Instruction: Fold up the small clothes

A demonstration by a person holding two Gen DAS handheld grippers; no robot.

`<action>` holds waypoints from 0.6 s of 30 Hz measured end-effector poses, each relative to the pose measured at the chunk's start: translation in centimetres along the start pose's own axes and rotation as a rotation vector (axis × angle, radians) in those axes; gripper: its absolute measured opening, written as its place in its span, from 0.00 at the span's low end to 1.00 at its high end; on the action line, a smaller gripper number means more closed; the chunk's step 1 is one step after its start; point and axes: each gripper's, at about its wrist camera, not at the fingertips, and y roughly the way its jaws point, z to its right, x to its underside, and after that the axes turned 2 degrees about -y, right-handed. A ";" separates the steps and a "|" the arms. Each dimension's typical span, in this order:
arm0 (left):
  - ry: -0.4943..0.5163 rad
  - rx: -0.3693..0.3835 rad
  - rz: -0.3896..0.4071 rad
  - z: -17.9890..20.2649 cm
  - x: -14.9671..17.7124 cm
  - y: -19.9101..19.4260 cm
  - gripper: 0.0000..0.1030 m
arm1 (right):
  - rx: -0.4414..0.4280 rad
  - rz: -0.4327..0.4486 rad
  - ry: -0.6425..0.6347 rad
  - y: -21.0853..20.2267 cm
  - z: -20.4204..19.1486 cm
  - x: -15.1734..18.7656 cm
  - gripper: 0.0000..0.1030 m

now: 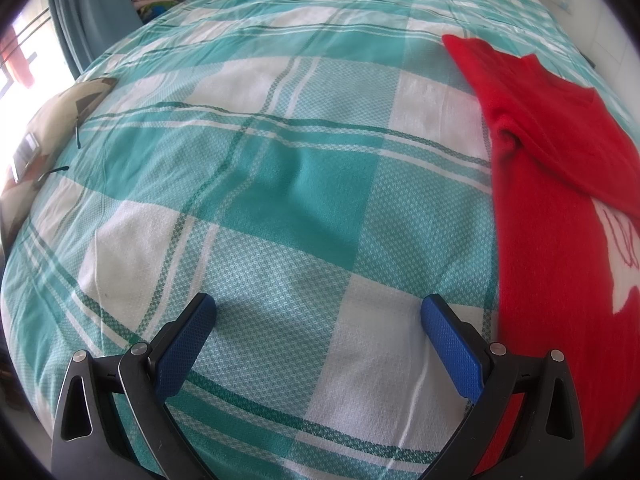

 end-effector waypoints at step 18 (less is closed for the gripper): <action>0.000 0.005 -0.002 0.1 -0.1 -0.1 0.99 | 0.000 0.000 0.000 0.0 0.0 0.0 1.00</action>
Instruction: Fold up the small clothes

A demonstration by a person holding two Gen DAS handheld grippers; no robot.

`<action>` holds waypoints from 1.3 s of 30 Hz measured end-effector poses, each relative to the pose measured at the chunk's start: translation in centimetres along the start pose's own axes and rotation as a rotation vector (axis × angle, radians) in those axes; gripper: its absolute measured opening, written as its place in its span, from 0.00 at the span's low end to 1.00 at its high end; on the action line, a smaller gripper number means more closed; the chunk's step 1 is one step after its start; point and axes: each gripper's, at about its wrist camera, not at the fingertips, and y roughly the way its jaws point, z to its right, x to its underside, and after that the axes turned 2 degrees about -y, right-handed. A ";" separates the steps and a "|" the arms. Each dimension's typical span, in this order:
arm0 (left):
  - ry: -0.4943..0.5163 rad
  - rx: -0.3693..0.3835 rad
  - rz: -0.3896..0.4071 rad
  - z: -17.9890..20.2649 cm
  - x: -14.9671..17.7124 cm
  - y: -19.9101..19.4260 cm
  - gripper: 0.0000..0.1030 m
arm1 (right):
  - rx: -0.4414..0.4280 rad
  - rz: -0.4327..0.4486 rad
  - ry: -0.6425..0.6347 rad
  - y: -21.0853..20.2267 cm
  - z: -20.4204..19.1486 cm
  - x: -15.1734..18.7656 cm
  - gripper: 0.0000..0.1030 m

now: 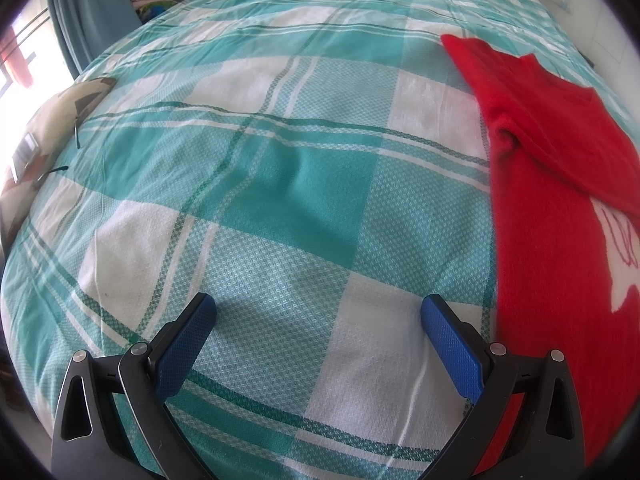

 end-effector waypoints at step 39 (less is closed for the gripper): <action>0.205 0.443 0.023 3.0 11.9 -9.2 0.89 | -0.389 -0.106 -0.180 -12.9 -2.2 4.6 1.00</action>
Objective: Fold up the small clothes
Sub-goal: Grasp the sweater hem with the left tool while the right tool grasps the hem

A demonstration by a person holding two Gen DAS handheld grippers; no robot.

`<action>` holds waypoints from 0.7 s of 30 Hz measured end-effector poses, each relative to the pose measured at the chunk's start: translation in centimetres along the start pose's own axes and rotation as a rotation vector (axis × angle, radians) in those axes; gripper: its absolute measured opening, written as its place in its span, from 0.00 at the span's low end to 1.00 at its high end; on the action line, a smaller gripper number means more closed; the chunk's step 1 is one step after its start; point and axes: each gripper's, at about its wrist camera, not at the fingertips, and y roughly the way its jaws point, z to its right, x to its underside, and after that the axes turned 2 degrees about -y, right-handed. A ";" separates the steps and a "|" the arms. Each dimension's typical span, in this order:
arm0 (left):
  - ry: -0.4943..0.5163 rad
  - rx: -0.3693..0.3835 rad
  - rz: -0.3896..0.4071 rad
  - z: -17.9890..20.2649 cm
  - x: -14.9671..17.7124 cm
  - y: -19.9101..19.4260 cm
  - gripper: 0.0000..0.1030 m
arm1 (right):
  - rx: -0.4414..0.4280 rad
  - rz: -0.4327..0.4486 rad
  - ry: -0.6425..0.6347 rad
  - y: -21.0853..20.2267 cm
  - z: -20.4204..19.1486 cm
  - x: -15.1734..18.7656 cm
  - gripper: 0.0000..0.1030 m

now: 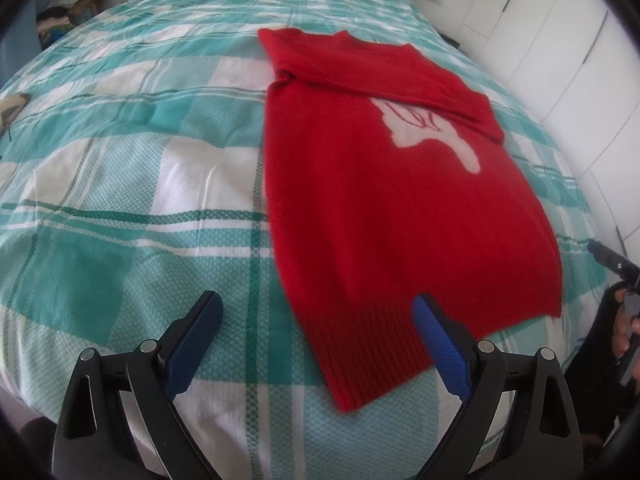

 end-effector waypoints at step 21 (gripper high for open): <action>-0.111 0.208 -0.025 -0.9 -4.3 -2.6 0.03 | -0.191 -0.082 0.112 2.0 -0.6 -0.5 0.04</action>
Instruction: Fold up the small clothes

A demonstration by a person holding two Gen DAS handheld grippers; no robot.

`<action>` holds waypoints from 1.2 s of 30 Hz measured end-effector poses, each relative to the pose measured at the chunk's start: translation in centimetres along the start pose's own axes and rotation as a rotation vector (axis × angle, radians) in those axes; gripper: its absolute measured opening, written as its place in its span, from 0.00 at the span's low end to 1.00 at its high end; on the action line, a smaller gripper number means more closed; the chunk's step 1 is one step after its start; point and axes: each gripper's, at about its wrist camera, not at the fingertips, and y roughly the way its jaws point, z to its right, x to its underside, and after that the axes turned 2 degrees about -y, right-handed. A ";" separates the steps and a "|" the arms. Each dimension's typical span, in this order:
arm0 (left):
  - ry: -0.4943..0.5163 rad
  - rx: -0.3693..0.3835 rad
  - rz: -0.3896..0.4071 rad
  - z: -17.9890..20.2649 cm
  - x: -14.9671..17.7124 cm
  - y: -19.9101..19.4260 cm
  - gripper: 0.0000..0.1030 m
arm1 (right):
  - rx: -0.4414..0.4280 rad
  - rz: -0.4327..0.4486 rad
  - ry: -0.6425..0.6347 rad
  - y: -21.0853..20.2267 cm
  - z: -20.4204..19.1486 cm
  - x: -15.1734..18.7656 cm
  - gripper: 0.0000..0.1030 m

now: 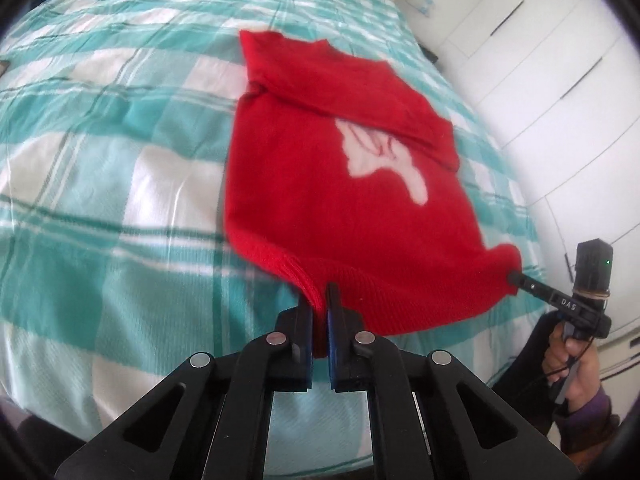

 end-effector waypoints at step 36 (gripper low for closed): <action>-0.116 -0.287 0.173 -5.3 -22.9 9.8 0.77 | 0.089 0.234 0.116 10.0 10.1 -27.0 0.44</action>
